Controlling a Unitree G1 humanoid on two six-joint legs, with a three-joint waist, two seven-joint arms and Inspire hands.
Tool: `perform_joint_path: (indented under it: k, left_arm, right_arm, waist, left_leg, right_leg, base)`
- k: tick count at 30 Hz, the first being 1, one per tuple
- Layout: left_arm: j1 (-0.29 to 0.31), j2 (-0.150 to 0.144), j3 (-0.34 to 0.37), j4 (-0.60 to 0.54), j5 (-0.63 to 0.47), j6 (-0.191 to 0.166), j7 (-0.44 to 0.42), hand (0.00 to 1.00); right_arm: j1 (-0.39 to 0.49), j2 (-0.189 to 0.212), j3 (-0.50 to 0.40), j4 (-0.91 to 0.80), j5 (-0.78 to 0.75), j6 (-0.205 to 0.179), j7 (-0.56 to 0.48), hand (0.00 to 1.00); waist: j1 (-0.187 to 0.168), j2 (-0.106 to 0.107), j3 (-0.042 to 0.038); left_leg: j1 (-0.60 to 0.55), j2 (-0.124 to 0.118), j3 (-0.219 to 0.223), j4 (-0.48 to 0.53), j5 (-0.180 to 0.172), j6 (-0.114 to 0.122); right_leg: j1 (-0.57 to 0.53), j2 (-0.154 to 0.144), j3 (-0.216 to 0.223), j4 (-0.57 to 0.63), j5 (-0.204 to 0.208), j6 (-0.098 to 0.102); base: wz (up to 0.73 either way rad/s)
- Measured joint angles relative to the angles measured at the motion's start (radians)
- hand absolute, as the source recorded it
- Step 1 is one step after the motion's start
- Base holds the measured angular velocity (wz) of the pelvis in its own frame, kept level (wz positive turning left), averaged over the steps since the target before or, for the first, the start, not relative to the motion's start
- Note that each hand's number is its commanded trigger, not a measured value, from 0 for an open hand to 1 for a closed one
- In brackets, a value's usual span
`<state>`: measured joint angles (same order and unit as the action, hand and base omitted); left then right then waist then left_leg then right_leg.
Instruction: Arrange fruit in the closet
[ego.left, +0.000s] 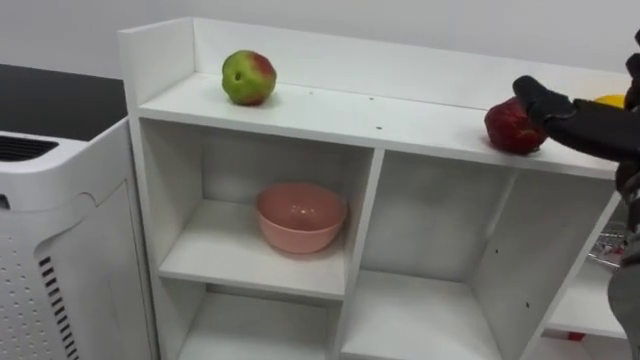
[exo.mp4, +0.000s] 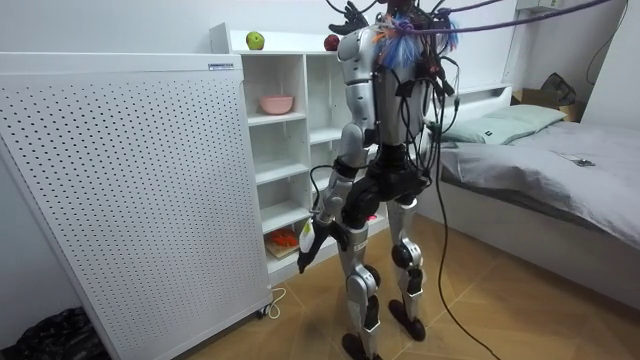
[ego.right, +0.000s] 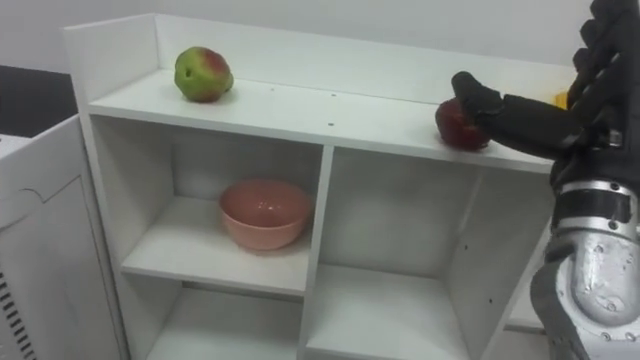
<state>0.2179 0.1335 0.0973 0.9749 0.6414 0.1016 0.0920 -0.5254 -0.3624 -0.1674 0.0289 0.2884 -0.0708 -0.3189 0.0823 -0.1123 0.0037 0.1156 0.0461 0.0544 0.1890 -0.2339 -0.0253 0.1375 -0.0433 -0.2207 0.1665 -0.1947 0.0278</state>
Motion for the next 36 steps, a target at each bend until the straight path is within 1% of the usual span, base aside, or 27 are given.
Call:
perform_joint_path:
  k: [1, 3, 4, 5, 7, 8, 9, 10, 11, 16, 20, 23, 28, 29, 30, 31, 36]
  left_arm:
    - [-0.005, -0.001, 0.007, 0.000, 0.006, 0.000, -0.002, 0.00]
    - [-0.008, 0.000, 0.019, 0.000, 0.008, 0.002, -0.013, 0.00]
    - [-0.008, 0.001, 0.023, -0.003, 0.008, 0.005, -0.017, 0.00]
    - [-0.006, 0.001, 0.025, -0.003, 0.008, 0.008, -0.018, 0.00]
    - [-0.002, 0.003, 0.029, -0.003, 0.008, 0.026, -0.024, 0.00]
    - [0.000, 0.004, 0.029, -0.004, 0.008, 0.030, -0.025, 0.00]
    - [0.002, 0.004, 0.029, -0.008, 0.008, 0.037, -0.025, 0.00]
    - [0.004, 0.004, 0.029, -0.013, 0.008, 0.044, -0.026, 0.00]
    - [0.004, 0.005, 0.029, -0.014, 0.008, 0.045, -0.026, 0.00]
    - [0.005, 0.016, 0.027, -0.032, 0.008, 0.055, -0.034, 0.00]
    - [0.010, 0.017, 0.026, -0.036, 0.008, 0.062, -0.035, 0.00]
    - [0.011, 0.019, 0.026, -0.043, 0.008, 0.063, -0.035, 0.00]
    - [0.015, 0.026, 0.026, -0.053, 0.008, 0.064, -0.030, 0.00]
    - [0.015, 0.026, 0.026, -0.053, 0.008, 0.064, -0.030, 0.00]
    - [0.015, 0.028, 0.026, -0.053, 0.008, 0.064, -0.029, 0.00]
    - [0.015, 0.030, 0.025, -0.053, 0.008, 0.064, -0.028, 0.00]
    - [0.015, 0.034, 0.025, -0.053, 0.008, 0.064, -0.016, 0.00]
  right_arm:
    - [-0.020, -0.006, 0.000, 0.028, -0.002, 0.008, 0.013, 0.00]
    - [-0.058, -0.015, 0.000, 0.081, -0.003, 0.009, 0.037, 0.00]
    - [-0.073, -0.032, 0.000, 0.107, -0.002, 0.019, 0.050, 0.00]
    - [-0.080, -0.037, 0.000, 0.119, -0.002, 0.025, 0.057, 0.00]
    - [-0.094, -0.061, 0.006, 0.146, -0.002, 0.051, 0.075, 0.00]
    - [-0.098, -0.069, 0.013, 0.156, -0.002, 0.053, 0.077, 0.00]
    - [-0.107, -0.085, 0.028, 0.172, -0.006, 0.066, 0.082, 0.00]
    - [-0.110, -0.090, 0.032, 0.183, -0.014, 0.077, 0.083, 0.00]
    - [-0.113, -0.091, 0.033, 0.193, -0.019, 0.080, 0.083, 0.00]
    - [-0.125, -0.099, 0.038, 0.234, -0.025, 0.112, 0.083, 0.00]
    - [-0.143, -0.100, 0.039, 0.274, -0.024, 0.116, 0.097, 0.00]
    - [-0.177, -0.115, 0.043, 0.319, -0.023, 0.116, 0.112, 0.00]
    - [-0.184, -0.118, 0.048, 0.330, -0.024, 0.116, 0.117, 0.00]
    - [-0.184, -0.118, 0.048, 0.330, -0.024, 0.116, 0.118, 0.51]
    - [-0.184, -0.118, 0.048, 0.330, -0.024, 0.116, 0.120, 0.68]
    - [-0.184, -0.118, 0.048, 0.330, -0.024, 0.116, 0.121, 1.00]
    - [-0.185, -0.122, 0.048, 0.330, -0.024, 0.115, 0.125, 1.00]
  waist:
    - [0.006, -0.001, 0.0005]
    - [0.004, -0.004, -0.0005]
    - [0.006, -0.007, -0.0009]
    - [0.006, -0.008, -0.0011]
    - [0.008, -0.015, -0.0052]
    - [0.008, -0.017, -0.0063]
    - [0.009, -0.021, -0.0062]
    - [0.009, -0.023, -0.0073]
    - [0.008, -0.025, -0.0081]
    - [0.008, -0.038, -0.0074]
    - [0.007, -0.037, -0.0067]
    - [0.006, -0.035, -0.0051]
    - [0.005, -0.033, -0.0042]
    - [0.006, -0.033, -0.0040]
    - [0.005, -0.033, -0.0039]
    - [0.005, -0.032, -0.0035]
    - [0.006, -0.028, -0.0003]
  left_leg:
    - [-0.003, 0.000, 0.000, 0.000, 0.000, 0.000]
    - [-0.013, 0.000, 0.000, 0.001, 0.000, 0.000]
    - [-0.021, -0.001, -0.001, 0.005, 0.000, 0.001]
    - [-0.022, -0.002, -0.001, 0.006, 0.000, 0.001]
    - [-0.031, -0.002, -0.005, 0.009, 0.000, 0.001]
    - [-0.033, -0.002, -0.005, 0.009, 0.001, 0.001]
    - [-0.034, -0.002, -0.005, 0.009, 0.001, 0.001]
    - [-0.033, -0.002, -0.005, 0.009, 0.001, 0.001]
    - [-0.033, -0.002, -0.005, 0.009, 0.001, 0.001]
    - [-0.036, -0.003, -0.009, 0.008, 0.001, 0.001]
    - [-0.036, -0.003, -0.008, 0.008, 0.001, 0.001]
    - [-0.039, -0.003, -0.009, 0.008, 0.001, 0.001]
    - [-0.039, -0.003, -0.009, 0.008, 0.001, 0.001]
    - [-0.039, -0.003, -0.009, 0.008, 0.001, 0.001]
    - [-0.039, -0.003, -0.009, 0.008, 0.001, 0.001]
    - [-0.038, -0.003, -0.009, 0.008, 0.001, 0.001]
    - [-0.038, -0.003, -0.009, 0.008, 0.001, 0.001]
  right_leg:
    - [-0.003, 0.000, -0.001, 0.000, 0.000, 0.000]
    - [-0.013, -0.001, -0.001, 0.002, 0.000, 0.000]
    - [-0.018, -0.002, -0.001, 0.002, 0.000, 0.000]
    - [-0.020, -0.002, -0.001, 0.002, 0.000, 0.000]
    - [-0.024, -0.002, -0.002, 0.002, 0.000, 0.000]
    - [-0.026, -0.002, -0.002, 0.002, 0.000, 0.000]
    - [-0.026, -0.002, -0.001, 0.002, 0.000, 0.000]
    - [-0.026, -0.002, -0.001, 0.002, 0.000, 0.000]
    - [-0.027, -0.002, -0.001, 0.002, 0.000, 0.000]
    - [-0.028, -0.002, 0.002, 0.001, 0.000, 0.000]
    - [-0.029, -0.002, 0.001, 0.001, 0.000, 0.000]
    - [-0.030, -0.002, 0.000, 0.001, 0.000, 0.000]
    - [-0.031, -0.002, 0.000, 0.001, 0.000, 0.000]
    - [-0.031, -0.002, 0.000, 0.001, 0.000, 0.000]
    - [-0.031, -0.002, 0.000, 0.001, 0.000, 0.000]
    - [-0.031, -0.002, 0.000, 0.001, 0.000, 0.000]
    - [-0.031, -0.002, 0.000, 0.001, 0.000, 0.000]
  base:
    - [0.00]
    - [0.00]
    - [0.00]
    - [0.03]
    - [0.04]
    - [0.00]
    - [0.00]
    - [0.00]
    - [0.00]
    - [0.00]
    - [0.00]
    - [0.00]
    - [0.00]
    - [0.00]
    - [0.00]
    - [0.00]
    - [0.00]
